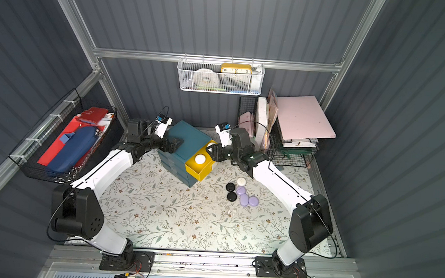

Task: Put the bluetooth earphones in the drawer according to color
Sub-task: Place the bluetooth earphone in the drawer.

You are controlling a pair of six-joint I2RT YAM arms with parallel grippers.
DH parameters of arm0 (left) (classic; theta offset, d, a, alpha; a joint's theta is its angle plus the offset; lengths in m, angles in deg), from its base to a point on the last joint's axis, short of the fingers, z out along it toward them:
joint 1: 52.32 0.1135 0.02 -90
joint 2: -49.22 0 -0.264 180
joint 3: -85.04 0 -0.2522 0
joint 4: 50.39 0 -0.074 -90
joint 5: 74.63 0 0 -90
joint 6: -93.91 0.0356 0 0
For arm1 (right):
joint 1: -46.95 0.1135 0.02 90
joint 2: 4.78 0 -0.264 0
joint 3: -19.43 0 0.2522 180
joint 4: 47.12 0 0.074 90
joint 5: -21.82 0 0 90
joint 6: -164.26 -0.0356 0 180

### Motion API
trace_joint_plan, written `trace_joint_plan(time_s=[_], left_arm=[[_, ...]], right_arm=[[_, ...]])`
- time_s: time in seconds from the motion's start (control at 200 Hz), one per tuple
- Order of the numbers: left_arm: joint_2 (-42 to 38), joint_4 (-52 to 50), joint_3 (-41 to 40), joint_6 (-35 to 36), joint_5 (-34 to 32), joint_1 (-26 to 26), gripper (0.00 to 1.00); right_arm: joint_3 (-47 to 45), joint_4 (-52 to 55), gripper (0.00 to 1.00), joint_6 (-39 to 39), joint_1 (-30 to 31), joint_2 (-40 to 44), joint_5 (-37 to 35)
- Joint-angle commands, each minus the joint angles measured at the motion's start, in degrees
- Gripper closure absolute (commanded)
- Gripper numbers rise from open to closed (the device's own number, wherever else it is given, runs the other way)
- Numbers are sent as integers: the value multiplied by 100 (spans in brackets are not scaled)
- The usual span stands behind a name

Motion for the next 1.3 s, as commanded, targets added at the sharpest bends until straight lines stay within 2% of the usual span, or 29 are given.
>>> trace_joint_plan(time_s=[0.0, 0.27, 0.45, 0.72, 0.82, 1.021, 1.061, 1.291], left_arm=[[322, -915, -155, -216, -78, 10, 1], [313, -910, -154, -214, -73, 10, 1], [322, -906, -149, -213, -59, 10, 1], [322, -906, -153, -216, -57, 10, 1], [313, -906, -164, -213, -53, 10, 1], [322, -906, -162, -214, -59, 10, 1], [315, -906, -163, -213, -57, 10, 1], [309, -906, -153, -241, -36, 10, 1]], right_arm=[[216, -101, 100, 75, 38, -67, 92], [347, 60, 100, 110, 81, -210, 135], [383, 138, 58, 102, 99, -287, 110], [436, 210, 31, 75, 108, -356, 15], [445, 237, 11, 92, 117, -355, -36], [370, 167, 9, 150, 115, -145, -245], [334, 160, 9, 154, 113, -69, -584], [106, 488, 6, 175, 18, 461, -1326]])
